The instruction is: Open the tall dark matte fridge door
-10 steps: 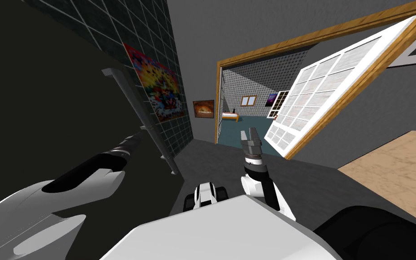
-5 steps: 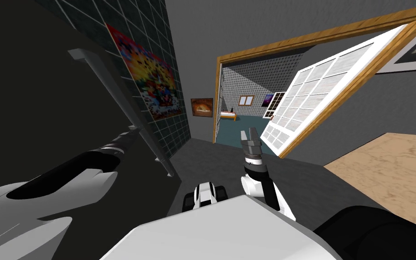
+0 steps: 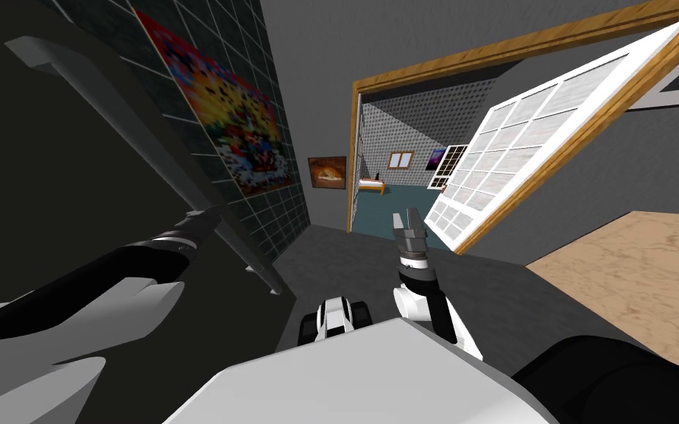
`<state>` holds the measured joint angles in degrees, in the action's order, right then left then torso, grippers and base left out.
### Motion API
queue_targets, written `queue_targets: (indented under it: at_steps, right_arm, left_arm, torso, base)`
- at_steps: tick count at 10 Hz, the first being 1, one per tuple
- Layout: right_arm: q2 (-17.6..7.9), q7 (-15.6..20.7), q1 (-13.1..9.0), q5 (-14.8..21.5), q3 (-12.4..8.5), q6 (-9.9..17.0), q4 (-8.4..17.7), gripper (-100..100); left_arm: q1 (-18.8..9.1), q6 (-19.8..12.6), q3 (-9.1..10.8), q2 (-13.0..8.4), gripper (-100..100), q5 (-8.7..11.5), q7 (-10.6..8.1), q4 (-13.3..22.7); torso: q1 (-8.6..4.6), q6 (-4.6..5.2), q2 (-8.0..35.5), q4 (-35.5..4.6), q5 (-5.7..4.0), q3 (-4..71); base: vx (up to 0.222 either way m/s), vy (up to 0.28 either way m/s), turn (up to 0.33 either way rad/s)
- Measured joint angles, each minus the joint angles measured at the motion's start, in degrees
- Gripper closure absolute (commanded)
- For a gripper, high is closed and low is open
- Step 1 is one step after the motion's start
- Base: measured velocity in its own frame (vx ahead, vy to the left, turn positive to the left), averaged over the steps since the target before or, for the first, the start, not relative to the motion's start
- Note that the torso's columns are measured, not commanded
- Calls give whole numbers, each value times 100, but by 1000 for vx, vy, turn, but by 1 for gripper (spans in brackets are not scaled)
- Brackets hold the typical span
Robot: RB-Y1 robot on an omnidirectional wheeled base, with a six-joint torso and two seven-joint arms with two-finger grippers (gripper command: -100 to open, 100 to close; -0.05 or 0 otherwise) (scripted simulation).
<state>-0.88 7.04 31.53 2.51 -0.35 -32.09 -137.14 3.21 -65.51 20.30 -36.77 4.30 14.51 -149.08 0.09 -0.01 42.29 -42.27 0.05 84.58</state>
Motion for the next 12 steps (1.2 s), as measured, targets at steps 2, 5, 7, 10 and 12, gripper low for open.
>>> queue_targets:
  at_steps: [2, 5, 7, 10, 12]
  right_arm:
    - [1, 0, -5, 0, 1, 1, 1, 0]
    - [1, 0, -4, 0, 2, 1, 1, 0]
    - [2, 0, -5, 0, 2, 1, 1, 0]
    - [1, 0, -5, 0, 2, 1, 1, 0]
    - [1, 0, -3, 0, 1, 1, 1, 0]
  left_arm:
    - [-18, 110, -3, -59, 100, 96, 36, -11]
    - [-120, 155, -206, -118, 100, 300, 54, -69]
    - [-244, 215, -369, -172, 100, 435, 71, -65]
    - [-337, 375, -493, -299, 100, 794, 86, -39]
    - [-375, 381, -628, -315, 100, 853, 111, -73]
  torso:
    - [-2, 23, 50, 3, 24, -38]
    - [9, -14, 27, -14, 12, -21]
    - [1, -13, 32, -16, 7, -22]
    - [17, -26, 35, -24, 7, -22]
    - [17, -27, -3, -28, -3, 6]
  base:
    - [-224, -27, -127]
    - [-245, -79, -109]
    - [-294, -82, -131]
    - [-287, -67, -115]
    - [-116, -48, 64]
